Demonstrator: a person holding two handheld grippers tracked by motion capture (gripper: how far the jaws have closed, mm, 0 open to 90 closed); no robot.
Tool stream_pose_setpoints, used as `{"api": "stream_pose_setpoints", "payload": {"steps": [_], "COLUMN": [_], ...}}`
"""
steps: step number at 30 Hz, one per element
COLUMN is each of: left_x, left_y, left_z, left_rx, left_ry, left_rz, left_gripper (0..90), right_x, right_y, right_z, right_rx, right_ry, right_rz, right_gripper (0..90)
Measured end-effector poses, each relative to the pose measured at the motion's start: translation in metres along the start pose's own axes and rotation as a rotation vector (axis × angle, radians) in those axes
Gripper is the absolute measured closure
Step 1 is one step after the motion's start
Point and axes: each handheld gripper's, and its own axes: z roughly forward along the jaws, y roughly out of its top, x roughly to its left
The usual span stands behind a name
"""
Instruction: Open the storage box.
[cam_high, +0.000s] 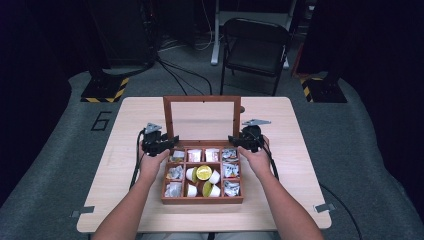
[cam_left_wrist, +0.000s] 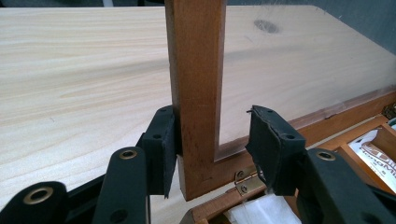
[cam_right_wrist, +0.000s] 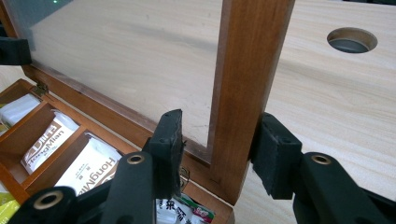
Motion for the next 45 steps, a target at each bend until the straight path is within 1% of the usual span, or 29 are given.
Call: {"api": "stream_pose_setpoints", "payload": {"steps": [2,3,5,6,8,13,14,18,21,24,28,29,34,36,37,38,42,44,45], "left_x": [0.001,0.001,0.002,0.003,0.003,0.005,0.005,0.006,0.005,0.006,0.006,0.005,0.001,-0.001,-0.003,-0.005,-0.009,-0.010,-0.013], "left_y": [0.000,0.000,0.000,0.000,0.000,0.003,0.003,0.003,0.004,0.004,0.005,0.004,0.005,0.005,0.005,0.005,0.006,0.006,0.007], "left_z": [0.001,0.001,0.003,0.004,0.005,0.006,0.007,0.007,0.008,0.008,0.009,0.010,0.014,0.016,0.016,0.017,0.019,0.020,0.021], "left_rx": [0.004,0.003,0.002,0.004,0.003,0.027,0.028,0.029,0.034,0.038,0.037,0.033,0.030,0.030,0.032,0.027,0.033,0.041,0.054], "left_ry": [-0.001,-0.001,0.001,0.004,0.003,-0.003,-0.004,-0.003,0.003,-0.002,-0.001,-0.002,0.018,0.033,0.038,0.052,0.074,0.083,0.091], "left_rz": [-0.002,-0.005,-0.006,0.000,-0.008,-0.011,-0.014,-0.031,-0.032,-0.041,-0.061,-0.070,-0.096,-0.097,-0.098,-0.097,-0.083,-0.082,-0.070], "left_gripper": [52.9,52.9,52.9,52.8,52.8,52.7,52.6,52.7,52.7,52.7,51.7,51.1,45.9,43.5,42.4,41.3,37.9,36.4,34.8], "right_x": [-0.001,-0.001,-0.002,-0.002,-0.003,-0.004,-0.003,-0.005,-0.004,-0.005,-0.005,-0.005,-0.005,-0.006,-0.005,-0.005,-0.005,-0.005,-0.005], "right_y": [0.001,0.001,0.002,0.002,0.001,0.003,0.003,0.003,0.003,0.004,0.004,0.003,0.003,0.003,0.003,0.003,0.003,0.003,0.003], "right_z": [0.001,0.001,0.002,0.003,0.004,0.006,0.006,0.007,0.008,0.008,0.008,0.009,0.010,0.011,0.011,0.011,0.011,0.011,0.011], "right_rx": [0.008,0.011,0.016,0.015,0.015,0.023,0.026,0.020,0.017,0.011,0.010,0.009,0.009,0.006,0.007,0.005,0.005,0.006,0.005], "right_ry": [0.001,0.001,0.001,0.000,-0.001,-0.002,-0.002,-0.003,-0.001,-0.001,-0.002,-0.001,0.002,0.004,0.000,-0.001,-0.002,-0.001,-0.002], "right_rz": [-0.005,0.004,0.005,0.008,0.016,0.010,0.018,0.020,0.046,0.036,0.041,0.053,0.078,0.080,0.089,0.090,0.089,0.087,0.081], "right_gripper": [55.3,55.2,55.1,55.1,55.0,54.8,54.7,54.6,54.5,54.5,54.3,54.2,52.9,52.6,52.5,52.3,52.2,52.2,52.2]}}
